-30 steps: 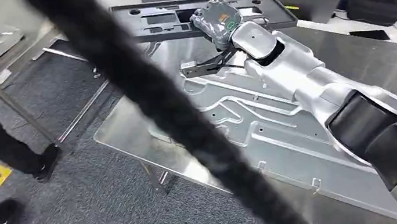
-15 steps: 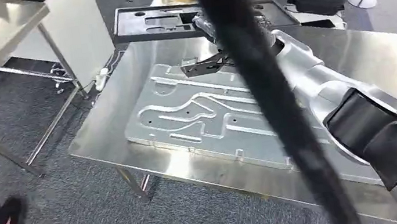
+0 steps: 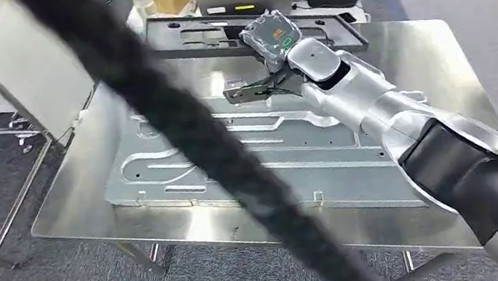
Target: Take the parts from the cabinet and place them on the table.
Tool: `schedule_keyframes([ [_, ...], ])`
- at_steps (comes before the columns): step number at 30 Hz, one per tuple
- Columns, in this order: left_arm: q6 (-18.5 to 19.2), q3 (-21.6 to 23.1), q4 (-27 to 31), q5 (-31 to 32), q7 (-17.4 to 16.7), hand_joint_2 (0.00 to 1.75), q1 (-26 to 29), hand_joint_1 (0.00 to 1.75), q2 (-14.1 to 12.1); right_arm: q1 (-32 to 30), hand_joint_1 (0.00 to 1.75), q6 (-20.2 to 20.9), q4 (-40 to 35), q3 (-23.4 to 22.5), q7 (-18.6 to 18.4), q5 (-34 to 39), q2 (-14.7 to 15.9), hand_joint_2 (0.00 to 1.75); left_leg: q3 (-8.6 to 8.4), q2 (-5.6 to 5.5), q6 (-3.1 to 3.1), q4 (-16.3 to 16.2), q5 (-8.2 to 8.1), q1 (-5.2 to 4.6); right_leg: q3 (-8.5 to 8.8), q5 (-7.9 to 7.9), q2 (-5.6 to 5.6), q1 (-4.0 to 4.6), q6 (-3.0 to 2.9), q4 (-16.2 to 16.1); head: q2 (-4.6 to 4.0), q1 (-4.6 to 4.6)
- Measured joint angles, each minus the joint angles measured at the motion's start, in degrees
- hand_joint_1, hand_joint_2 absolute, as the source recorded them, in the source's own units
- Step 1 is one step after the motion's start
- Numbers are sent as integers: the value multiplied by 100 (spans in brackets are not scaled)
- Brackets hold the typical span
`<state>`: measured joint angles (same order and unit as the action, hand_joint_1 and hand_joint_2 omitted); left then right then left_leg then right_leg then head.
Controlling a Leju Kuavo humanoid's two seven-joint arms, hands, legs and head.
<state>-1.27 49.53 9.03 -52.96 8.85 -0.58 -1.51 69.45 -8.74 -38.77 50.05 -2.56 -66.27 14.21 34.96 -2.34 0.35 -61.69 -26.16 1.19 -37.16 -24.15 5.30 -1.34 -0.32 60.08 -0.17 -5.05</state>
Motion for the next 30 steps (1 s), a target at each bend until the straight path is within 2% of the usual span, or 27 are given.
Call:
schedule_keyframes([
  [1, 0, 0, -4, 2, -2, 175, 11, 0, -2, -14, 175, -28, 11, 0, -46, 0, -43, 175, -56, -239, 5, 102, -85, 11, -31, 4, 55, 23, 33, 16, 0, 2],
  [3, -2, 0, -4, 13, -20, 175, 7, 0, -2, -61, 175, -22, 35, 0, -81, 7, -140, 175, -72, -132, 4, 171, -72, -17, -91, 61, 214, -31, 120, 8, 0, -2],
  [4, -2, 0, -4, 18, -28, 175, -23, 0, -2, -111, 175, -24, 37, 0, -98, 11, -159, 175, -88, -77, 28, 167, -63, -35, -91, 94, 293, -51, 170, -37, 0, 7],
  [5, -4, 0, -4, 17, -33, 175, -47, 0, -2, -157, 175, -37, 46, 0, -118, -2, -188, 175, -107, -5, 77, 228, -28, -16, -90, 119, 363, -36, 216, -68, 0, 0],
  [6, -2, 2, -4, 20, -39, 175, -62, 0, 7, -211, 175, -59, 52, 0, -144, -57, -221, 175, -131, 92, 123, 294, 21, 20, -114, 71, 209, -47, 217, -16, 0, 2],
  [7, -4, 2, -4, 26, -52, 175, -66, 0, 4, -224, 175, -113, 67, 2, -155, -131, -264, 175, -141, 137, 161, 330, 40, 14, -183, -62, -169, 16, 235, 139, 0, -35],
  [8, -13, 4, -4, 50, -65, 175, -60, 0, 4, -240, 175, -170, 85, 4, -166, -186, -347, 175, -134, 207, 196, 334, 49, -2, -346, -289, -366, 11, 254, 498, 0, -24],
  [10, -35, 4, -4, 50, -76, 175, -36, 0, -7, -329, 175, -236, 105, 26, -170, -216, -446, 175, -126, 351, 200, 332, 45, -22, -713, -666, -486, -5, 278, 1349, 0, -26],
  [11, -37, 7, -7, 50, -83, 175, -36, 0, -11, -381, 175, -247, 118, 42, -166, -230, -479, 175, -124, 418, 201, 330, 43, -23, -801, -706, -504, -5, 286, 1567, 0, -26],
  [12, -39, 7, -4, 52, -83, 175, -36, 0, -13, -420, 175, -251, 136, 63, -164, -247, -494, 175, -124, 464, 201, 329, 40, -23, -765, -631, -515, -7, 289, 1536, 0, -28],
  [13, -37, 9, -4, 52, -83, 175, -37, 0, -11, -444, 175, -253, 155, 81, -164, -271, -533, 175, -122, 475, 193, 322, 35, -23, -580, -432, -523, -9, 283, 1222, 0, -26],
  [15, -37, 9, -4, 50, -83, 175, -60, 0, -9, -432, 175, -242, 190, 83, -223, -310, -599, 175, -126, 532, 165, 303, 17, -28, -27, -33, -585, 13, 228, 280, 0, -28],
  [16, -46, 9, -4, 48, -85, 175, -63, 0, 0, -426, 175, -218, 192, 83, -282, -360, -625, 175, -116, 559, 145, 301, 7, -40, 126, -77, -663, 56, 170, -28, 0, -26],
  [17, -61, 9, -4, 37, -87, 175, -70, 0, 2, -438, 175, -203, 179, 83, -332, -413, -664, 175, -108, 589, 110, 277, 2, -67, 178, -89, -657, 94, 134, -122, 0, -26],
  [19, -74, 9, -4, 31, -103, 175, -73, 0, 2, -520, 175, -205, 162, 83, -361, -474, -684, 175, -123, 620, 53, 319, 23, -60, 157, -85, -628, 109, 105, -102, 0, -24],
  [20, -77, 9, -4, 31, -105, 175, -72, 0, 0, -574, 175, -210, 155, 83, -361, -487, -697, 175, -129, 624, 62, 298, -14, -79, 180, -57, -627, 72, 103, -156, 0, -24],
  [21, -79, 9, -4, 28, -109, 175, -70, 0, -2, -600, 175, -216, 142, 83, -354, -487, -719, 175, -133, 613, 174, 337, 43, -79, 174, -56, -626, 77, 108, -155, 0, -26],
  [23, -79, 11, -4, 17, -114, 175, -67, 0, -2, -624, 175, -212, 138, 83, -315, -498, -723, 175, -140, 616, 121, 361, 47, -76, 164, -63, -625, 84, 98, -145, 0, -26],
  [26, -72, 13, -4, 48, -114, 175, -68, 0, -2, -656, 175, -137, 131, 83, -249, -507, -782, 175, -155, 614, 90, 400, 68, -71, 156, -62, -627, 90, 63, -141, 0, -26],
  [30, -76, 17, -4, 33, -125, 175, -69, 0, -2, -744, 175, 191, 133, 83, -199, -577, -870, 175, -154, 608, 51, 416, 92, -60, 149, -60, -633, 103, 47, -135, 0, -26],
])
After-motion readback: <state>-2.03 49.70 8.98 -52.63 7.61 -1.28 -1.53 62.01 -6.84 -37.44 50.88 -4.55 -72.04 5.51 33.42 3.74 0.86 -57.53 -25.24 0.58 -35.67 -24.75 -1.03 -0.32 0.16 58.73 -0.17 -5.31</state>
